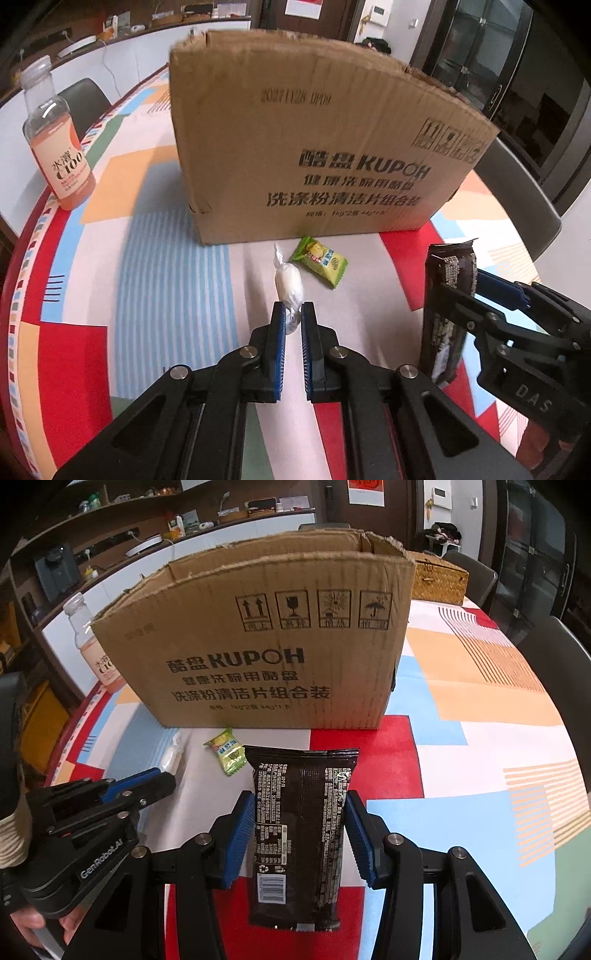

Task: Organize snacks
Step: 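Lift the chocolate bar and white candy and carry both over the box, then open both tools to drop the chocolate bar and white candy into the box, then move the right tool to the green candy packet and grasp it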

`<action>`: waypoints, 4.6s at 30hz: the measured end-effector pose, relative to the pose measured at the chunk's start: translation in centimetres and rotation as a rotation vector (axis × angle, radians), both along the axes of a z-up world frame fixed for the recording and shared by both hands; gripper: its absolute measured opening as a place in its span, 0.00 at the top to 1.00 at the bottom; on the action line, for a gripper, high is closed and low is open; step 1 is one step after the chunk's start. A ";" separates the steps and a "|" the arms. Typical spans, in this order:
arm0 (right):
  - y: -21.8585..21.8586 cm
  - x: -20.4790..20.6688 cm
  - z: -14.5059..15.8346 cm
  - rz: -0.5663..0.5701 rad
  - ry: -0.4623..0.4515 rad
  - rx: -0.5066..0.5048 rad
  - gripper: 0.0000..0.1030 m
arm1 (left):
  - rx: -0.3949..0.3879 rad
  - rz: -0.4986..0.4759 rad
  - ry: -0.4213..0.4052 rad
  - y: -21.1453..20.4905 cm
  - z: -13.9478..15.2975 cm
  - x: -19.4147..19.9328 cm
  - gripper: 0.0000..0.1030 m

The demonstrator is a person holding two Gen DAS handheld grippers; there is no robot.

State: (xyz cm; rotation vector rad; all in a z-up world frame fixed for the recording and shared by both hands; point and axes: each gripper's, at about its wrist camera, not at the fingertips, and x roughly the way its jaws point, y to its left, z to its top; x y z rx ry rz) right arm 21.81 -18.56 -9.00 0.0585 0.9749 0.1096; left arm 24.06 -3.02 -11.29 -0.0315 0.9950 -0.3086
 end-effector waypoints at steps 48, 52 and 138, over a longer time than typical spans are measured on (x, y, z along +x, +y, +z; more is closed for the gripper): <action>1.8 3.9 18.0 0.080 -0.413 -0.016 0.53 | -0.036 -0.035 -0.381 0.8 17.9 3.2 0.91; 2.1 5.7 17.4 0.099 -0.389 -0.021 0.53 | -0.023 -0.037 -0.356 0.6 17.1 4.8 0.91; 9.0 6.3 -4.1 0.377 0.042 -0.209 0.66 | 0.224 0.182 -0.020 5.3 -1.0 2.2 0.43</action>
